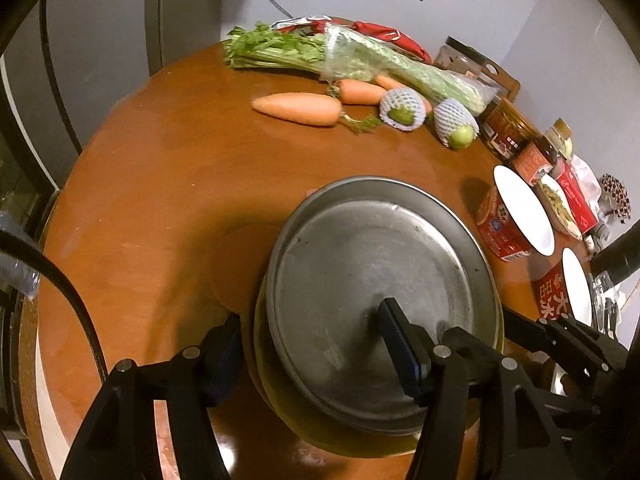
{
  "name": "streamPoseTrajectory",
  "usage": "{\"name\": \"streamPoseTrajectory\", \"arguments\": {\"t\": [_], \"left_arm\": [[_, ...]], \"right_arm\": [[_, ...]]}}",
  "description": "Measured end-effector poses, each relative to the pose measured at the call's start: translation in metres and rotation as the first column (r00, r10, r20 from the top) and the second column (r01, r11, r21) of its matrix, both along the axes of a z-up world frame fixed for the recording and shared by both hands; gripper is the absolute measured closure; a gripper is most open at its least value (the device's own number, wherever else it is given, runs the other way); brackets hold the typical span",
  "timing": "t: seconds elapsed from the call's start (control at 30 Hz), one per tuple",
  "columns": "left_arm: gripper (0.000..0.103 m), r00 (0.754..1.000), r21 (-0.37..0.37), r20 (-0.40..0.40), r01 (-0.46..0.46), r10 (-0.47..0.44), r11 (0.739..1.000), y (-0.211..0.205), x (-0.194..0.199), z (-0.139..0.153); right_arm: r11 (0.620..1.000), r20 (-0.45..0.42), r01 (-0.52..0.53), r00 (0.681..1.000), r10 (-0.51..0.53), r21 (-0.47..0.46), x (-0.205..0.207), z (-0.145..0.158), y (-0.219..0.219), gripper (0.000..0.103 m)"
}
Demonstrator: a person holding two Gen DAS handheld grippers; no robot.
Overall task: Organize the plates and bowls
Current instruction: 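Settle the tray on the bowl and open both grippers, then move both grippers to the large steel bowl and grasp its rim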
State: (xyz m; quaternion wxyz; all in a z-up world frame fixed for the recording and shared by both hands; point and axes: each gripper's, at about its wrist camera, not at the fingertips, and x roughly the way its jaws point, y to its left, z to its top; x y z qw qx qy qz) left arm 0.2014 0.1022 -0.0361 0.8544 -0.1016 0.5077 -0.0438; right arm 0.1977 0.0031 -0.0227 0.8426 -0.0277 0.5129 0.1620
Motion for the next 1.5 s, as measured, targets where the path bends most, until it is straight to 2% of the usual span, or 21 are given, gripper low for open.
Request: {"name": "streamPoseTrajectory", "arguments": {"t": [0.2, 0.33, 0.47, 0.53, 0.77, 0.93, 1.03, 1.17, 1.33, 1.5], "left_arm": [[0.038, 1.000, -0.046, -0.019, -0.022, 0.021, 0.999, 0.006, 0.000, -0.005], [0.039, 0.999, 0.008, 0.007, -0.053, 0.053, 0.999, 0.008, -0.006, 0.001], [0.039, 0.995, -0.014, 0.039, -0.087, 0.087, 0.996, 0.016, -0.014, 0.009], [0.039, 0.993, 0.001, 0.058, -0.104, 0.104, 0.995, 0.018, -0.017, 0.015], [0.039, 0.982, 0.015, 0.133, -0.136, 0.133, 0.991, 0.017, -0.034, 0.043], [0.039, 0.975, 0.037, 0.201, -0.100, 0.091, 0.994, -0.003, -0.048, 0.069], [0.038, 0.973, 0.039, 0.226, -0.058, 0.048, 0.998, -0.024, -0.053, 0.081], [0.037, 0.967, 0.056, 0.252, 0.016, -0.030, 0.998, -0.060, -0.057, 0.093], [0.034, 0.952, 0.081, 0.281, 0.105, -0.123, 0.991, -0.105, -0.064, 0.101], [0.034, 0.945, 0.104, 0.266, 0.167, -0.189, 0.981, -0.143, -0.067, 0.095]], "right_arm": [[1.000, -0.006, 0.002, 1.000, -0.002, 0.005, 0.000, 0.002, -0.005, 0.060], [1.000, -0.016, 0.006, 1.000, -0.006, 0.019, 0.001, 0.004, -0.006, 0.060], [0.999, -0.025, 0.029, 0.999, -0.029, 0.026, 0.002, 0.005, -0.010, 0.059], [0.999, -0.020, 0.039, 0.999, -0.039, 0.036, 0.000, 0.008, -0.013, 0.059], [0.996, 0.090, 0.079, 0.992, -0.084, 0.051, -0.015, 0.043, -0.028, 0.057], [0.991, 0.181, 0.110, 0.976, -0.122, 0.077, -0.034, 0.077, -0.056, 0.055], [0.986, 0.258, 0.154, 0.952, -0.164, 0.061, -0.050, 0.098, -0.086, 0.054], [0.973, 0.315, 0.229, 0.921, -0.228, 0.035, -0.066, 0.113, -0.125, 0.054], [0.953, 0.328, 0.301, 0.896, -0.299, 0.045, -0.091, 0.116, -0.177, 0.054], [0.932, 0.292, 0.362, 0.889, -0.353, 0.025, -0.109, 0.098, -0.216, 0.053]]}}
